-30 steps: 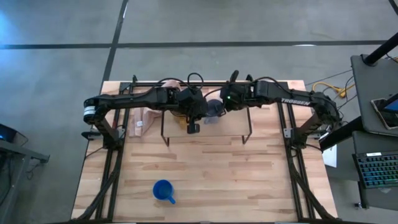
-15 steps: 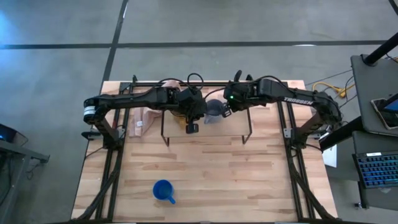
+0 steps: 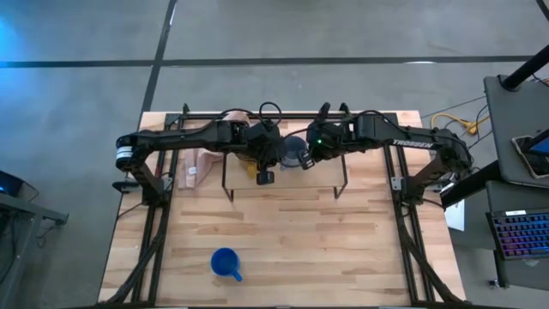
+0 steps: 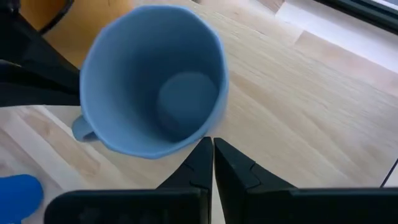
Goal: Stack small to large cups/mugs on shelf
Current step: Put the light blue mug on the shelf
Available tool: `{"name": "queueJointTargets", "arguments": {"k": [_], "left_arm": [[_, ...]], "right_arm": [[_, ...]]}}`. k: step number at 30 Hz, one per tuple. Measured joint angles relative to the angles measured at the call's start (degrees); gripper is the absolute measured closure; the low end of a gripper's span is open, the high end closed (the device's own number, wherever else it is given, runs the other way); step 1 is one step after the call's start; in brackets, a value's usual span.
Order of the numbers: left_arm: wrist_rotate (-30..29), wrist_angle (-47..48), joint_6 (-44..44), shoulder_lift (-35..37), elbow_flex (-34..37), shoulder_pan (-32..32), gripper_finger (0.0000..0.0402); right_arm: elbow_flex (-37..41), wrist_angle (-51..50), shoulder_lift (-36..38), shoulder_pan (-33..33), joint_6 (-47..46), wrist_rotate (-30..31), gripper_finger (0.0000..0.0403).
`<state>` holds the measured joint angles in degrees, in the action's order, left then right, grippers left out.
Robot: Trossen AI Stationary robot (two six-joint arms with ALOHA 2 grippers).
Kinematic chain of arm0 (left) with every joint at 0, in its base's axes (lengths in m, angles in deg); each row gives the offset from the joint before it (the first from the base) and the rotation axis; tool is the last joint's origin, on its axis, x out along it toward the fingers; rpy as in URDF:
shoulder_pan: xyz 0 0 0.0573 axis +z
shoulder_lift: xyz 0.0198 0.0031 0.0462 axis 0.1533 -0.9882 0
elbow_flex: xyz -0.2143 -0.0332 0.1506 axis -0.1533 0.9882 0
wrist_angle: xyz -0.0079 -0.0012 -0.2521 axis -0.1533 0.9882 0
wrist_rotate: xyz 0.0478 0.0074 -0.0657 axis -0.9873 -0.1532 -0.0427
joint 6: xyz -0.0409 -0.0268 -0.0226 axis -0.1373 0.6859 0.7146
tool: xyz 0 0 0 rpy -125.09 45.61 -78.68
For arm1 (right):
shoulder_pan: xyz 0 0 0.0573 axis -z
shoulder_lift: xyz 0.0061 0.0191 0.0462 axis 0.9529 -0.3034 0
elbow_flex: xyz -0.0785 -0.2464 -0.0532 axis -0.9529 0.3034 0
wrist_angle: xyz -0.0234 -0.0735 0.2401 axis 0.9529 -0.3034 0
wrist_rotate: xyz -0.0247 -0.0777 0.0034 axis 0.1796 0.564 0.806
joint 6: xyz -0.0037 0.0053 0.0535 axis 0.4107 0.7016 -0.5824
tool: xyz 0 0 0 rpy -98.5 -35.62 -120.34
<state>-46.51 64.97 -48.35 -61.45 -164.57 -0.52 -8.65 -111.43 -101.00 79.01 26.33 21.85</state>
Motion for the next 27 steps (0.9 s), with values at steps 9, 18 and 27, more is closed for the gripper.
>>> {"name": "queueJointTargets", "arguments": {"k": [9, 18, 27], "left_arm": [[0.4, -1.2, 0.4, -0.1, 0.1, 0.0, 0.0402], [2.2, -1.7, 0.6, -0.1, 0.0, -0.2, 0.0402], [3.9, -3.8, 2.1, -0.1, -0.2, -1.1, 0.0402]], "right_arm": [[0.0, -0.1, -0.2, 0.9, 1.2, 1.6, 0.0394], [0.1, 1.0, -0.2, 2.5, 2.2, 2.0, 0.0394], [0.1, 4.0, -0.2, 3.6, 4.2, 2.0, 0.0394]]}}
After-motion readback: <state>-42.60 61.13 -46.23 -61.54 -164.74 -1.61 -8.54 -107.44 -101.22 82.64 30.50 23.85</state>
